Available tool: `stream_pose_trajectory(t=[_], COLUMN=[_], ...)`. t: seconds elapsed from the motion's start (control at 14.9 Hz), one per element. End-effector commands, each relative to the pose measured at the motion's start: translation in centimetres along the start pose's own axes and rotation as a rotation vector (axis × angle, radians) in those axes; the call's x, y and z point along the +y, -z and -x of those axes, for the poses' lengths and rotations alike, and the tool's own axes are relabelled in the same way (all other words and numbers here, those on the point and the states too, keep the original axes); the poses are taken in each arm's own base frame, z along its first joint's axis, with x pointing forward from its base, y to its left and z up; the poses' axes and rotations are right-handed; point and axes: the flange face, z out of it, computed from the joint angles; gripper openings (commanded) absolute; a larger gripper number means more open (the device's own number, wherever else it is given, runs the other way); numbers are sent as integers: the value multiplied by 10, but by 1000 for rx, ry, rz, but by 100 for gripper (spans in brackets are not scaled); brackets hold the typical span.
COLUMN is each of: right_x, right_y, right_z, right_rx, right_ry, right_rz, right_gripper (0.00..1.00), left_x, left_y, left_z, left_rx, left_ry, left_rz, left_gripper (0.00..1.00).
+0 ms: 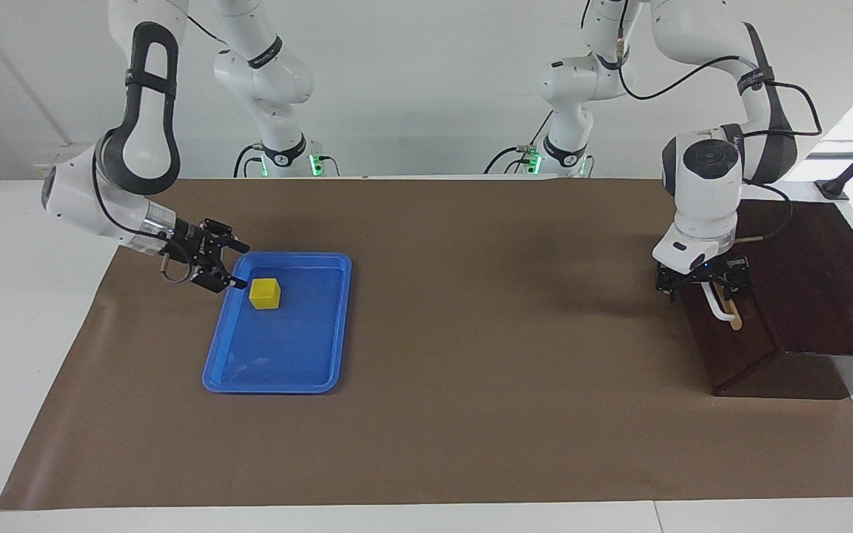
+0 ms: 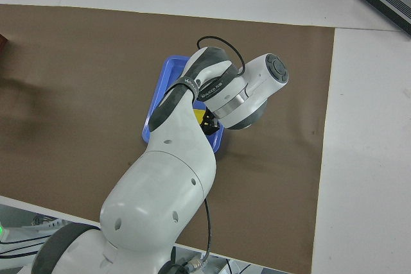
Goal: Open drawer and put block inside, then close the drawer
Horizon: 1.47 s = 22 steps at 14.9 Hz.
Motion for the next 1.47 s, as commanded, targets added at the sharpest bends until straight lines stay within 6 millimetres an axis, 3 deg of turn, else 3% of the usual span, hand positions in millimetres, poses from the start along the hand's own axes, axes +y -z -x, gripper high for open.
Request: stream_pose_trajectory(t=[0.0, 0.47, 0.67, 1.0, 1.21, 1.41], right_x=[-14, -21, -20, -19, -19, -18], right_y=[-13, -28, -30, -30, -31, -32], right_z=[-21, -33, -37, -37, -37, -39], right_rx=[-45, -69, -67, -64, -64, -55], right_ry=[25, 67, 71, 82, 81, 88], right_rz=[-19, -33, -36, -36, -35, -41], right_gripper=[100, 100, 100, 100, 100, 100], left_x=[17, 125, 150, 140, 129, 120], left_y=[-10, 41, 57, 60, 84, 105], left_z=[3, -27, -33, -40, -64, -73], left_rx=[9, 23, 29, 12, -45, -69], left_ry=[-11, 114, 130, 144, 182, 240], left_rz=[2, 48, 86, 76, 76, 126], left_gripper=[100, 100, 100, 100, 100, 100])
